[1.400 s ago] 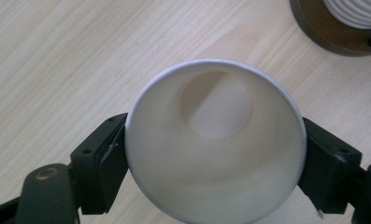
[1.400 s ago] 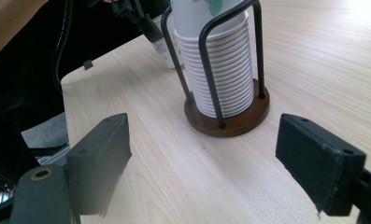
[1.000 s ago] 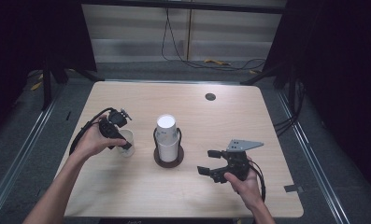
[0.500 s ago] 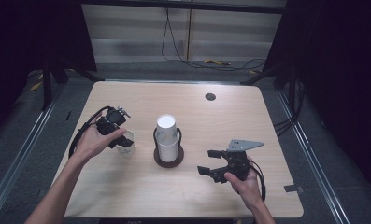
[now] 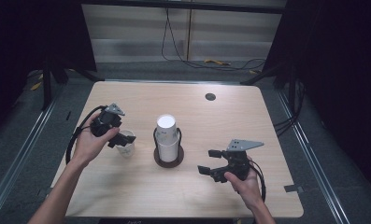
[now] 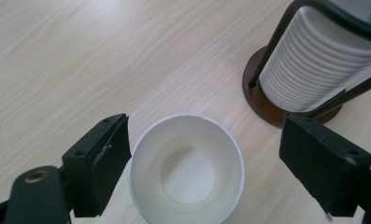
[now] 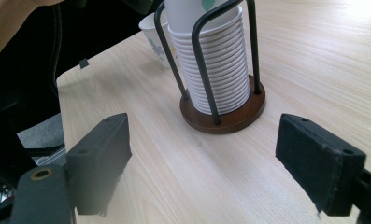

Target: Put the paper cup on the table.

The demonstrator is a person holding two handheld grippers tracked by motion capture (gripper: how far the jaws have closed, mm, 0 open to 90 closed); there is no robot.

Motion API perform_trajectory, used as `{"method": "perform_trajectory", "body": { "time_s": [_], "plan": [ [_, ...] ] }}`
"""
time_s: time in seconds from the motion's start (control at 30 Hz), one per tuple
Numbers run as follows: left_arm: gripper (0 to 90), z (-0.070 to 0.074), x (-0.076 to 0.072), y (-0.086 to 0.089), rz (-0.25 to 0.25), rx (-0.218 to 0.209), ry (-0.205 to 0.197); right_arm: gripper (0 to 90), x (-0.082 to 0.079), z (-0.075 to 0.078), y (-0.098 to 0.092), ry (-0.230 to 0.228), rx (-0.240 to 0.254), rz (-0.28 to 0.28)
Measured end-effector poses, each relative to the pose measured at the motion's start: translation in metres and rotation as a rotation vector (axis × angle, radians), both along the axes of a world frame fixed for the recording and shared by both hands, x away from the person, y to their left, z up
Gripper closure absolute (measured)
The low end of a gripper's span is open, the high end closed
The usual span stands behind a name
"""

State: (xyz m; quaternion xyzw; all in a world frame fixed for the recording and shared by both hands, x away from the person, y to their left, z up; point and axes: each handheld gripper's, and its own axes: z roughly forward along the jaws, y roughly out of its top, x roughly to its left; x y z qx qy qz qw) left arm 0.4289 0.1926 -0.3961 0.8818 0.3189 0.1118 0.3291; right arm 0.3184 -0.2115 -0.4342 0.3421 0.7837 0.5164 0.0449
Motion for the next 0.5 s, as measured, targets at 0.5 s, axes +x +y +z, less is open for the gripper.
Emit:
{"method": "perform_trajectory", "body": {
  "time_s": [0.5],
  "plan": [
    [16.3, -0.014, -0.042, 0.014, 0.001, -0.214, -0.088, 17.9, -0.002, -0.002, 0.002, -0.029, -0.051, -0.068]
  ]
}}
